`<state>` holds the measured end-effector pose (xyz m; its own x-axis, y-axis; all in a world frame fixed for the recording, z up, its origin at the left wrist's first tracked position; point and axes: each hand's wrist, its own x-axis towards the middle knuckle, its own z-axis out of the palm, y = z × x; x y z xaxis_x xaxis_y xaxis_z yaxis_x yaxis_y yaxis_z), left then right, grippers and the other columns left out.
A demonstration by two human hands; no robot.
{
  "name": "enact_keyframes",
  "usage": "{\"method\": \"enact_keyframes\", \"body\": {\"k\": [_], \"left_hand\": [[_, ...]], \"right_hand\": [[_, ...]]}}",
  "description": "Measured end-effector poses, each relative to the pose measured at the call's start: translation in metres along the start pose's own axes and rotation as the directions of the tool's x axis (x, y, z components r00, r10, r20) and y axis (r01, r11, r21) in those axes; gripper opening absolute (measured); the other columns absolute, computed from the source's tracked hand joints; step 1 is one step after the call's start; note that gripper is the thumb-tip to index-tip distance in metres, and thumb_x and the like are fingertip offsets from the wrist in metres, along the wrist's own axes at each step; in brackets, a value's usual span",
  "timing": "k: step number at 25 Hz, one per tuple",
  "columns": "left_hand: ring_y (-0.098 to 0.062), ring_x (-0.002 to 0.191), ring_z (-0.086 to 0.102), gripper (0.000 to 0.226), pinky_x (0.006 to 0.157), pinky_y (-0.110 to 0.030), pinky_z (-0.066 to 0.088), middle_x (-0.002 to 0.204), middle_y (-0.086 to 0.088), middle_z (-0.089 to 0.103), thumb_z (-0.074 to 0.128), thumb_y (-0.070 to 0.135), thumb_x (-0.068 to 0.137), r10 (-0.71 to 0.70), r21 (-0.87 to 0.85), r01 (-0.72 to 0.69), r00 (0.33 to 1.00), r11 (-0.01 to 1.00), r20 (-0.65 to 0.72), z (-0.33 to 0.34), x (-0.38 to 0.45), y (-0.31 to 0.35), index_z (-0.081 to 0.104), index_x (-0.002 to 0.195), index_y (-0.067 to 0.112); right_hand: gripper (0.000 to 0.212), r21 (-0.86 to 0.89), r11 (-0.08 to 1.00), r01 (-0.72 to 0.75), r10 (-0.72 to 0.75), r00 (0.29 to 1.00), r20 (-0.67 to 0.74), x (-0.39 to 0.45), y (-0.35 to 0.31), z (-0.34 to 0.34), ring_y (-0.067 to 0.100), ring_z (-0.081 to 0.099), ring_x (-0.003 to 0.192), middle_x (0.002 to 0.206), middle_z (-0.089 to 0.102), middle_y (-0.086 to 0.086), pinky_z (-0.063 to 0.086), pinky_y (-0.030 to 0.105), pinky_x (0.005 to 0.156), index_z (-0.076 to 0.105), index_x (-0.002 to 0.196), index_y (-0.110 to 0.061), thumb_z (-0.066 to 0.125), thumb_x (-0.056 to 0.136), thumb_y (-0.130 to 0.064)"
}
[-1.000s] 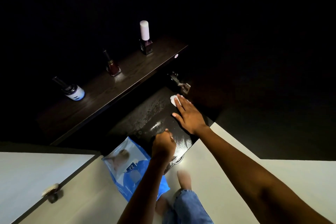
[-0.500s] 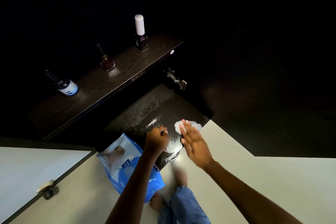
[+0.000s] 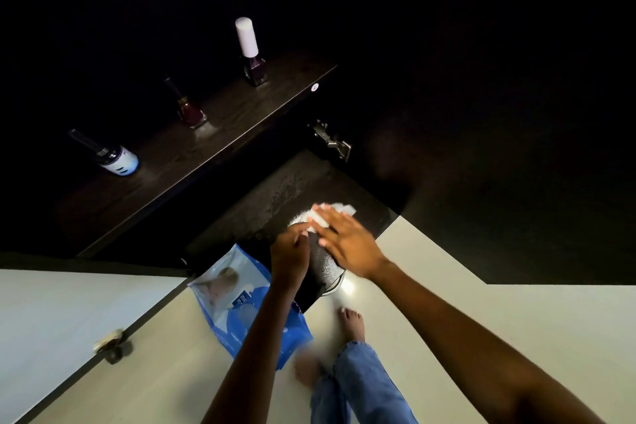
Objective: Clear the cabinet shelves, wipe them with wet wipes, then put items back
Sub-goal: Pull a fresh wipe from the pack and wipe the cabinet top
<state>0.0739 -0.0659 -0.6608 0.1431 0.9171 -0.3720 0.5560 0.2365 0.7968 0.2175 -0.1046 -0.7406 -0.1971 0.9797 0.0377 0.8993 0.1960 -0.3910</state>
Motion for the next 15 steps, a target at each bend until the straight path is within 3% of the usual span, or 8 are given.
{"method": "enact_keyframes", "body": {"k": [3, 7, 11, 15], "left_hand": [[-0.03, 0.108, 0.059, 0.045, 0.089, -0.029, 0.043, 0.114, -0.02, 0.065, 0.039, 0.019, 0.078, 0.01, 0.014, -0.011, 0.997, 1.0, 0.074, 0.007, -0.006, 0.0, 0.064, 0.111, 0.001], [-0.026, 0.109, 0.06, 0.04, 0.089, -0.022, 0.04, 0.115, -0.018, 0.065, 0.042, 0.017, 0.082, -0.015, 0.036, 0.01, 0.991, 0.999, 0.131, 0.02, -0.012, -0.006, 0.064, 0.111, 0.001], [-0.027, 0.109, 0.06, 0.033, 0.092, -0.025, 0.043, 0.114, -0.018, 0.066, 0.048, 0.013, 0.085, -0.041, 0.014, 0.04, 0.99, 0.999, 0.136, 0.028, -0.015, -0.011, 0.064, 0.111, 0.0], [-0.026, 0.102, 0.062, 0.037, 0.085, -0.021, 0.043, 0.108, -0.019, 0.068, 0.048, 0.02, 0.083, -0.042, -0.018, 0.044, 0.992, 0.999, 0.122, 0.031, -0.027, -0.008, 0.064, 0.109, -0.002]], "right_hand": [[0.052, -0.036, 0.981, -0.193, 0.19, 0.98, -0.066, 0.006, 0.03, -0.012, 0.025, 0.024, 0.142, 0.153, 0.027, 0.008, 0.025, 0.041, 0.113, 0.032, 0.144, -0.015, 0.028, 0.096, -0.032], [0.049, -0.029, 0.966, -0.257, 0.251, 0.959, -0.132, -0.017, 0.044, -0.016, 0.025, 0.03, 0.139, 0.15, 0.033, 0.01, 0.025, 0.037, 0.112, 0.033, 0.143, -0.01, 0.029, 0.097, -0.025], [0.048, 0.232, 0.912, -0.34, 0.382, 0.908, -0.171, -0.043, 0.049, -0.013, 0.012, 0.027, 0.137, 0.148, 0.039, 0.001, 0.025, 0.03, 0.115, 0.042, 0.139, -0.017, 0.05, 0.093, -0.005], [0.045, 0.494, 0.733, -0.467, 0.627, 0.745, -0.228, -0.058, 0.038, -0.017, 0.005, 0.046, 0.124, 0.133, 0.055, -0.006, 0.029, 0.016, 0.11, 0.06, 0.124, -0.014, 0.056, 0.086, 0.009]]}}
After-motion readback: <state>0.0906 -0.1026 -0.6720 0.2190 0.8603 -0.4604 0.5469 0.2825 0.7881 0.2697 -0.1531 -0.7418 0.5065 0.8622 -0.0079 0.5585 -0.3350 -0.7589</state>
